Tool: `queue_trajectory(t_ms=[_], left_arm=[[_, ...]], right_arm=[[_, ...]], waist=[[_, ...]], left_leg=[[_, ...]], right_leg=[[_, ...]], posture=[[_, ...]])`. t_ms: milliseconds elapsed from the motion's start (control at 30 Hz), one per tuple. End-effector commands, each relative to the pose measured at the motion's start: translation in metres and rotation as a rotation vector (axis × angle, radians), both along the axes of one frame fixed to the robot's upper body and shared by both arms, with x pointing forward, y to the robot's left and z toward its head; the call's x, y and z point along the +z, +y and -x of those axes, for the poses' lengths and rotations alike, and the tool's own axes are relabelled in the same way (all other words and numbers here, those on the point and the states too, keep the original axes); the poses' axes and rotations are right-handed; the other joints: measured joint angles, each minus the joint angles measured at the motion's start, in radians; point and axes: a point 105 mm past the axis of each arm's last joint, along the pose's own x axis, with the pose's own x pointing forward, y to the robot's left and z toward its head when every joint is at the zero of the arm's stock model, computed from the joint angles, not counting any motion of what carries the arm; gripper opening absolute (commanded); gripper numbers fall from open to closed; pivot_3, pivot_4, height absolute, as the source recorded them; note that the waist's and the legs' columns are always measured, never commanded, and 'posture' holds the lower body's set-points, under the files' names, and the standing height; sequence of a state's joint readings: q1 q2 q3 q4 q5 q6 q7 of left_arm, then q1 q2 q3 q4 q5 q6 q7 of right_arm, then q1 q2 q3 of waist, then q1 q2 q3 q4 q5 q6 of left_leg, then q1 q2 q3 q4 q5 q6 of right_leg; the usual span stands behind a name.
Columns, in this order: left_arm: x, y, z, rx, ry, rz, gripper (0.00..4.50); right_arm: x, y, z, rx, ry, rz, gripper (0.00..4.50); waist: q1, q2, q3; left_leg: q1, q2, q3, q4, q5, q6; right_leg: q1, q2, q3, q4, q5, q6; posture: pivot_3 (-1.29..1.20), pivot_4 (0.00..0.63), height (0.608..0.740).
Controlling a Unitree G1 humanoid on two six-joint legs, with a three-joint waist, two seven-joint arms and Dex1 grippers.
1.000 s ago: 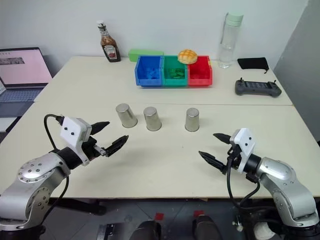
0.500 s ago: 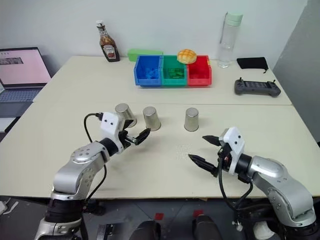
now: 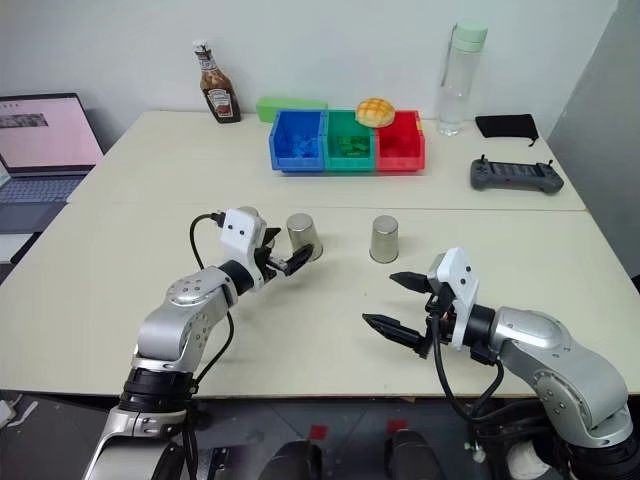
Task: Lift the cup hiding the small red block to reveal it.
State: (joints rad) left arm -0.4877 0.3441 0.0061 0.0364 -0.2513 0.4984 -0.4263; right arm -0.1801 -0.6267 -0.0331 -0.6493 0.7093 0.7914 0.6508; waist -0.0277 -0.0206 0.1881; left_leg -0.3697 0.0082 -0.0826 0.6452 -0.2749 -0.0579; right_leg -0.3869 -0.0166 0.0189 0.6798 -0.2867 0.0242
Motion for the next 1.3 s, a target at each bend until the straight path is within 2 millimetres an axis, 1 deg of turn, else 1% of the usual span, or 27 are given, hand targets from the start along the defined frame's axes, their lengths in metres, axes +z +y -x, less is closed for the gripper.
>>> queue_trajectory(t_ms=[33,167,367,500,567,633,800,833,1100,1300], left_arm=[[0.01,-0.004,-0.008,-0.005,-0.044,-0.018,4.5],[0.01,-0.007,-0.014,0.0,-0.052,-0.04,4.5],[0.008,-0.015,-0.02,-0.02,-0.044,-0.029,4.5],[0.008,-0.012,-0.025,-0.006,-0.048,-0.039,4.5],[0.008,-0.008,-0.027,0.014,-0.048,-0.046,4.12],[0.006,-0.007,-0.027,0.022,-0.045,-0.047,3.9],[0.003,-0.01,-0.027,0.015,-0.035,-0.039,2.85],[0.003,-0.01,-0.027,0.015,-0.035,-0.039,2.73],[0.005,-0.01,-0.028,0.016,-0.044,-0.038,2.73],[0.016,-0.01,-0.026,0.013,-0.085,-0.035,2.73]], right_arm=[[0.012,0.003,0.003,0.022,-0.055,-0.007,4.49],[0.012,0.003,0.002,0.021,-0.056,-0.006,4.49],[0.013,0.004,0.003,0.023,-0.06,-0.004,4.49],[0.013,0.004,0.004,0.023,-0.06,-0.002,4.49],[0.013,0.003,0.004,0.021,-0.06,-0.001,4.5],[0.013,0.003,0.005,0.021,-0.059,0.0,4.5],[0.013,0.004,0.007,0.028,-0.054,0.0,4.5],[0.013,0.004,0.007,0.028,-0.053,0.0,4.5],[0.014,0.005,0.007,0.03,-0.053,-0.003,4.5],[0.014,0.006,0.007,0.028,-0.055,-0.005,4.5]], waist=[[-0.001,0.0,0.0],[-0.001,0.0,0.0],[0.0,0.0,0.0],[0.0,0.0,0.0],[-0.001,0.0,0.0],[-0.001,0.0,0.0],[-0.001,0.0,0.0],[0.0,0.0,0.0],[0.0,0.0,0.0],[0.0,0.0,0.0]], left_leg=[[0.0,0.0,0.0,0.0,0.0,0.0],[0.0,0.0,0.0,0.0,0.0,0.0],[-0.001,0.0,0.0,0.0,0.0,0.0],[-0.001,0.0,0.0,0.0,0.0,0.0],[-0.001,0.0,0.0,0.0,0.0,0.0],[-0.001,0.0,0.0,0.0,0.0,0.0],[-0.001,0.0,-0.001,0.0,0.0,0.0],[-0.001,0.0,-0.001,0.0,0.0,0.0],[-0.001,0.0,-0.001,0.0,0.0,0.0],[-0.001,0.0,-0.001,0.0,0.0,0.0]], right_leg=[[0.0,0.0,0.0,0.0,0.0,0.0],[0.0,0.0,0.0,0.0,0.0,0.0],[0.0,0.0,0.0,0.0,0.0,0.0],[0.0,0.0,-0.001,0.0,0.0,0.0],[0.0,0.0,-0.001,0.0,0.0,0.0],[0.0,0.0,-0.001,0.0,0.0,0.0],[0.0,0.0,-0.001,0.0,0.0,0.0],[0.0,0.0,-0.001,0.0,0.0,0.0],[0.0,-0.001,-0.001,0.0,0.0,0.0],[0.0,-0.001,-0.001,0.0,0.0,0.0]], posture=[[0.0,0.15,0.74],[0.0,0.15,0.74],[0.0,0.15,0.74],[0.0,0.15,0.74],[0.0,0.15,0.74],[0.0,0.15,0.74],[0.0,0.15,0.74],[0.0,0.15,0.74],[0.0,0.15,0.74],[0.0,0.15,0.74]])
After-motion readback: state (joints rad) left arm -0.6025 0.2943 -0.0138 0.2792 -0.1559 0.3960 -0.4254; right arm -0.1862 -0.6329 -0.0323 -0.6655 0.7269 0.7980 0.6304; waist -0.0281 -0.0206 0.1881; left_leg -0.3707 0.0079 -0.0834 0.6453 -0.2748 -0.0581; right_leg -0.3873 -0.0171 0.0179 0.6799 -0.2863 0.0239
